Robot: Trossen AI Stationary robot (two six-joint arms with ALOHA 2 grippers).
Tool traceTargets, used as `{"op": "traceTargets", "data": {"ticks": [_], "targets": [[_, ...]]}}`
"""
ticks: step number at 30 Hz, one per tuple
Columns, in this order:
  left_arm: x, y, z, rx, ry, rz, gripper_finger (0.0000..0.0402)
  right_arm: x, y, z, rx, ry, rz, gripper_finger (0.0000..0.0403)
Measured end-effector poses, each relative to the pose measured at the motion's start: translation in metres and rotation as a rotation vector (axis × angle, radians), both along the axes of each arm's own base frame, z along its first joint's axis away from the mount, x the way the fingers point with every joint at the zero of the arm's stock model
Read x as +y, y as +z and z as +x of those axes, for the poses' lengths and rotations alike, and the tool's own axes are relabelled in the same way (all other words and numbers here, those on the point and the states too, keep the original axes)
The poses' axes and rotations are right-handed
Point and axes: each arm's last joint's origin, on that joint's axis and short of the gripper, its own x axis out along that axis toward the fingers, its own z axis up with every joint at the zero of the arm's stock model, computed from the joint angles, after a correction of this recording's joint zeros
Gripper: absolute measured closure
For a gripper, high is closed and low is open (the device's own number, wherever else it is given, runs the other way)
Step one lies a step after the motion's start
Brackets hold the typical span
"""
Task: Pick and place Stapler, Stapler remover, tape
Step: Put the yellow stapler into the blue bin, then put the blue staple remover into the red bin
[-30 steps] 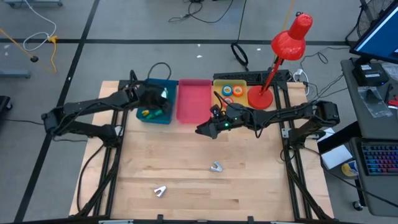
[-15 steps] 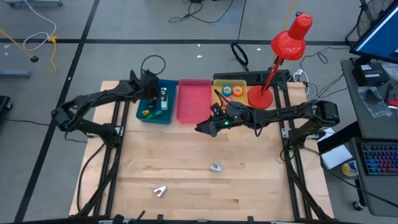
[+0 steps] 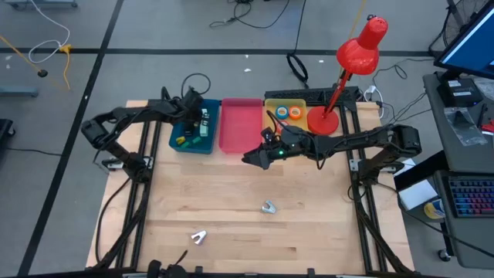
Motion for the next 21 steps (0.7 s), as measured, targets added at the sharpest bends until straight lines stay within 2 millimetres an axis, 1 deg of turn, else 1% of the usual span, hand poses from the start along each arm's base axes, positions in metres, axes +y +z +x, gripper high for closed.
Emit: {"op": "traceTargets", "data": {"ticks": [5, 9, 12, 16, 21], "targets": [[0.004, -0.010, -0.001, 0.004, -0.008, -0.047, 0.0335, -0.001, 0.000, 0.000, -0.006, -0.003, 0.001, 0.0151], [0.005, -0.013, -0.001, 0.004, -0.016, -0.055, 0.0329, -0.001, 0.001, 0.000, -0.006, -0.007, 0.011, 0.0151], [0.006, -0.013, -0.001, 0.012, -0.031, -0.051, 0.0309, -0.002, 0.001, 0.000, -0.007, -0.007, 0.011, 0.0151], [0.006, -0.012, -0.002, 0.027, -0.022, -0.035, 0.0272, -0.002, 0.001, 0.000, -0.008, -0.008, 0.016, 0.0151], [0.008, -0.004, -0.003, 0.004, -0.030, 0.000, 0.0232, -0.002, 0.001, 0.000, -0.008, -0.008, 0.018, 0.0151]]}}
